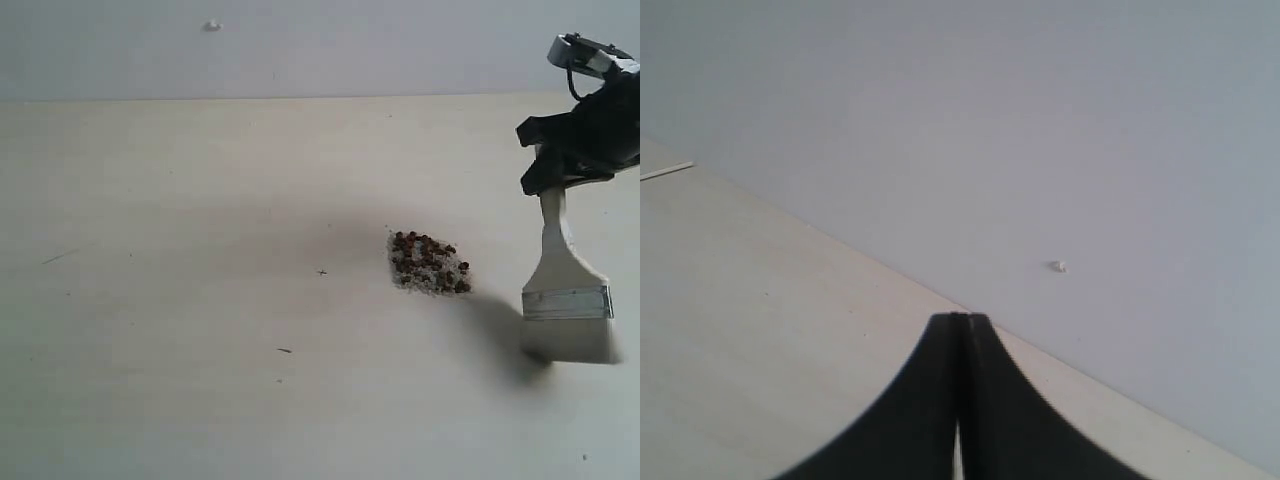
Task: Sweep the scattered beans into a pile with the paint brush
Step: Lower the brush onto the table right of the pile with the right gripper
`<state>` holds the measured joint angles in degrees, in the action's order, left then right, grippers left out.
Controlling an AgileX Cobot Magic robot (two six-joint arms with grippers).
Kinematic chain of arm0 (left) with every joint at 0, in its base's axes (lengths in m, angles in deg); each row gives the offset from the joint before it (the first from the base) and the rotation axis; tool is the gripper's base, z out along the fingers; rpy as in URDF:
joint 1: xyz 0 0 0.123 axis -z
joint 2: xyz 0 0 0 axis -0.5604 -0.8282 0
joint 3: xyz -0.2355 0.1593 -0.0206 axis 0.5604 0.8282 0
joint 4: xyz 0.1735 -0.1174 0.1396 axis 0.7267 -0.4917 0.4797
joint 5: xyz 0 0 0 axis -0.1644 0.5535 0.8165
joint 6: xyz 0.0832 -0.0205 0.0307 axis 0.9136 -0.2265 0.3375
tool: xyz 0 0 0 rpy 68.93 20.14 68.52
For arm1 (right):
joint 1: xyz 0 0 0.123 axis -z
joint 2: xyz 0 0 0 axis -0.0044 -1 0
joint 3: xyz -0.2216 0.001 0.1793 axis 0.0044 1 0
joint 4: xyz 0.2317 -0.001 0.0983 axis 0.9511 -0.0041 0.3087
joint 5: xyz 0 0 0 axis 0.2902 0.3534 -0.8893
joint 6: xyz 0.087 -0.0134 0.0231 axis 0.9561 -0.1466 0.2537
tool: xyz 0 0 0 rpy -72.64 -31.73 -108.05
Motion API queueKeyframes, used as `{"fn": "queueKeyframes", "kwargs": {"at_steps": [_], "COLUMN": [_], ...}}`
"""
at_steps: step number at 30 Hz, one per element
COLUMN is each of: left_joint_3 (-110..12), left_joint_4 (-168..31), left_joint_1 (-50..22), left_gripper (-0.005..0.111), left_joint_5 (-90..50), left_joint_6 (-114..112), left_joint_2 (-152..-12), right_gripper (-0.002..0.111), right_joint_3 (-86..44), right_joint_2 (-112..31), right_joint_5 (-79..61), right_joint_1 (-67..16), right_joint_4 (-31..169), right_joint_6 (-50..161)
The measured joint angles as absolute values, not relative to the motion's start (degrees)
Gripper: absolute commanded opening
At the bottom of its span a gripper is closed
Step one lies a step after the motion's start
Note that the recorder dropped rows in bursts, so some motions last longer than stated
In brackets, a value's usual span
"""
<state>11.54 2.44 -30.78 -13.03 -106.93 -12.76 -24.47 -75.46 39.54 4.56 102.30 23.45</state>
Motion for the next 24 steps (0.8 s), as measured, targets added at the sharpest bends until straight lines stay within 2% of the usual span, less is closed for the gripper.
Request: {"fn": "queueKeyframes", "kwargs": {"at_steps": [11, 24], "left_joint_3": [11.54, 11.54], "left_joint_4": [2.44, 2.44], "left_joint_1": [-30.78, -30.78], "left_gripper": [0.0, 0.0], "left_joint_5": [-13.03, -13.03], "left_joint_6": [-106.93, -106.93], "left_joint_2": [-12.76, -12.76], "right_gripper": [0.001, 0.02], "right_joint_3": [-24.47, -24.47], "right_joint_2": [-79.81, -85.16], "right_joint_5": [30.98, 24.16], "right_joint_1": [4.56, 4.56], "right_joint_4": [103.94, 103.72], "right_joint_6": [23.57, 23.56]}}
